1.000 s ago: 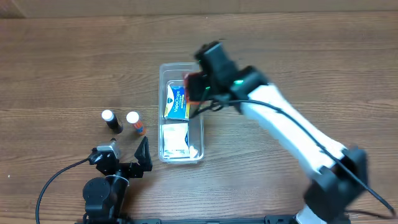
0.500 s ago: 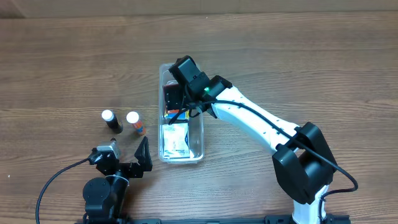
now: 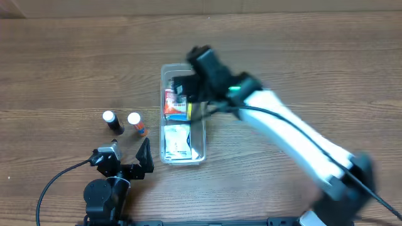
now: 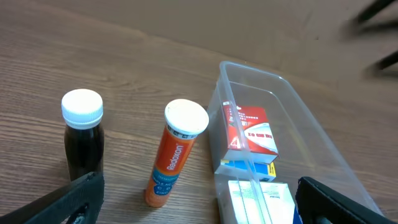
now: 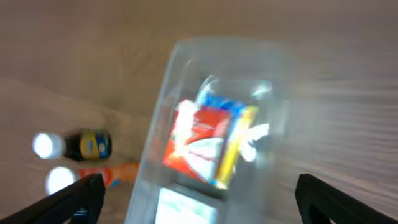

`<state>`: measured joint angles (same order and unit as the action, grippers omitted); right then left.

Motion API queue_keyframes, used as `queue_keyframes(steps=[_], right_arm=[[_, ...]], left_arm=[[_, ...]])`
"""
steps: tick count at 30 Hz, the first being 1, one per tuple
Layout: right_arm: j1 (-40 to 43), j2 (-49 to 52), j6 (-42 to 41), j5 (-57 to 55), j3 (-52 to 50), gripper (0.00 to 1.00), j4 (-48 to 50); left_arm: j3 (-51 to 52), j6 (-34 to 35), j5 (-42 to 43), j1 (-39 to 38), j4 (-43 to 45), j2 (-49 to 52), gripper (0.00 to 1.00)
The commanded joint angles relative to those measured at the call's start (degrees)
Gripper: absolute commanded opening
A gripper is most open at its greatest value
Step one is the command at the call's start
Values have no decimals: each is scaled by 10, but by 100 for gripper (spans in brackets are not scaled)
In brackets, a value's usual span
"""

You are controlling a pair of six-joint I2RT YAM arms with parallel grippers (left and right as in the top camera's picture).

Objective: Pack container

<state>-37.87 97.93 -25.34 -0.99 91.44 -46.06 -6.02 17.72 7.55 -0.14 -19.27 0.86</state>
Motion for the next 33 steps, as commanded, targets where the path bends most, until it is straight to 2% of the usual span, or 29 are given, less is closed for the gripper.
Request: queue_keyframes(steps=[1, 4, 8, 13, 20, 24, 29, 33], right_arm=[[105, -125, 5, -57, 13, 100, -58], [199, -163, 5, -43, 13, 100, -111], [354, -174, 34, 29, 12, 100, -173], [459, -160, 30, 87, 12, 100, -204], [485, -157, 28, 92, 12, 100, -207], [485, -157, 28, 93, 12, 100, -207], [485, -157, 28, 92, 12, 100, -207], [484, -157, 28, 92, 12, 100, -207]], left_arm=[[2, 5, 4, -3, 1, -6, 100], [2, 5, 4, -3, 1, -6, 100], [2, 5, 4, -3, 1, -6, 100], [2, 10, 6, -3, 18, -6, 100], [0, 53, 0, -2, 34, -6, 100], [-49, 59, -22, -2, 25, -3, 100], [-221, 81, -183, -2, -63, 78, 100], [-402, 71, -251, -2, -168, 243, 100]])
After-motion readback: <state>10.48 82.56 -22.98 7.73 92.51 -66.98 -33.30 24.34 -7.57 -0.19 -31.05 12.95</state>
